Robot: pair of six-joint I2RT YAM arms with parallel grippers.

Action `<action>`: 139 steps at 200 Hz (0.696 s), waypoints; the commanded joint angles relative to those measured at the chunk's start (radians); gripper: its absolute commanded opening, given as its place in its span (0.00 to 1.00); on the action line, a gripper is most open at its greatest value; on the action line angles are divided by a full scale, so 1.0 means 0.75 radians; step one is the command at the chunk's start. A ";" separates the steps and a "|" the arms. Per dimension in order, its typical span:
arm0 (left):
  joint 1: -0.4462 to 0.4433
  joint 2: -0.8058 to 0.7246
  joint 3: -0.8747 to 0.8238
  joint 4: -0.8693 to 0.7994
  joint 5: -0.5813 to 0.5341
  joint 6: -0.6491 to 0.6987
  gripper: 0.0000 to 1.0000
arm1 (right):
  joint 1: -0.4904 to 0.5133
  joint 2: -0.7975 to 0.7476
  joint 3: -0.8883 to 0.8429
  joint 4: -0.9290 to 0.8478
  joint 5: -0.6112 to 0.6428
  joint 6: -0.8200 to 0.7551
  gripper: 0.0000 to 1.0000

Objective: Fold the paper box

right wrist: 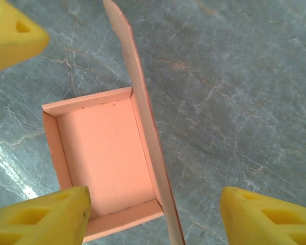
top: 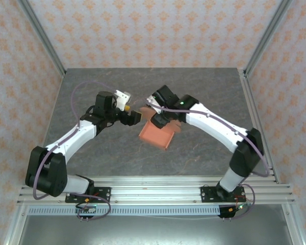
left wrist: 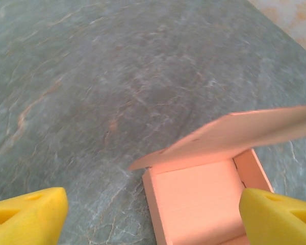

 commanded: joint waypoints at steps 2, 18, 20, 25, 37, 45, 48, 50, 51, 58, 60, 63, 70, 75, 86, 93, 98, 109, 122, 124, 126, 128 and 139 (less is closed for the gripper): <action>0.026 -0.060 0.036 -0.101 0.153 0.334 0.89 | -0.041 -0.271 -0.176 0.215 -0.013 0.172 0.70; 0.042 -0.071 -0.029 -0.011 0.184 0.361 0.89 | -0.070 -0.478 -0.410 0.454 -0.088 0.282 0.73; 0.043 -0.071 -0.037 0.003 0.190 0.361 0.89 | -0.072 -0.503 -0.439 0.475 -0.095 0.291 0.73; 0.045 -0.070 -0.056 0.041 0.202 0.361 0.89 | -0.075 -0.547 -0.510 0.542 -0.092 0.318 0.74; 0.049 -0.053 -0.091 0.118 0.210 0.355 0.89 | -0.086 -0.690 -0.678 0.692 -0.069 0.375 0.73; 0.056 -0.035 -0.099 0.151 0.224 0.351 0.89 | -0.094 -0.764 -0.787 0.789 -0.047 0.414 0.73; 0.058 -0.025 -0.100 0.162 0.230 0.349 0.88 | -0.098 -0.788 -0.827 0.823 -0.043 0.425 0.73; 0.059 -0.018 -0.099 0.166 0.236 0.348 0.89 | -0.101 -0.804 -0.854 0.836 -0.044 0.433 0.73; 0.059 -0.015 -0.097 0.169 0.238 0.347 0.88 | -0.104 -0.812 -0.860 0.851 -0.043 0.436 0.73; 0.062 0.008 -0.091 0.179 0.252 0.348 0.88 | -0.116 -0.863 -0.949 0.916 -0.027 0.464 0.72; 0.062 0.015 -0.089 0.181 0.256 0.349 0.88 | -0.120 -0.876 -0.970 0.933 -0.022 0.473 0.72; 0.062 0.027 -0.084 0.183 0.264 0.351 0.88 | -0.127 -0.894 -1.004 0.957 -0.015 0.487 0.72; 0.062 0.051 -0.075 0.190 0.279 0.350 0.88 | -0.147 -0.930 -1.074 1.013 -0.017 0.517 0.72; 0.062 0.069 -0.070 0.202 0.296 0.346 0.88 | -0.165 -0.948 -1.121 1.052 -0.034 0.539 0.71; 0.062 0.100 -0.066 0.227 0.334 0.334 0.88 | -0.212 -0.963 -1.210 1.139 -0.093 0.586 0.70; 0.062 0.117 -0.067 0.241 0.347 0.331 0.88 | -0.239 -0.958 -1.252 1.187 -0.139 0.607 0.70; 0.061 0.126 -0.070 0.248 0.349 0.327 0.88 | -0.254 -0.951 -1.279 1.222 -0.163 0.618 0.69; 0.062 0.143 -0.076 0.252 0.345 0.326 0.87 | -0.273 -0.929 -1.329 1.284 -0.202 0.623 0.68; 0.061 0.154 -0.094 0.264 0.340 0.325 0.87 | -0.282 -0.897 -1.370 1.341 -0.231 0.622 0.68; 0.062 0.155 -0.095 0.267 0.340 0.324 0.87 | -0.282 -0.891 -1.375 1.349 -0.237 0.623 0.68; 0.062 0.156 -0.098 0.274 0.340 0.320 0.87 | -0.282 -0.884 -1.379 1.357 -0.243 0.622 0.67; 0.062 0.156 -0.098 0.279 0.341 0.317 0.87 | -0.282 -0.879 -1.381 1.364 -0.246 0.620 0.67; 0.062 0.158 -0.098 0.283 0.342 0.318 0.87 | -0.283 -0.845 -1.391 1.392 -0.260 0.614 0.66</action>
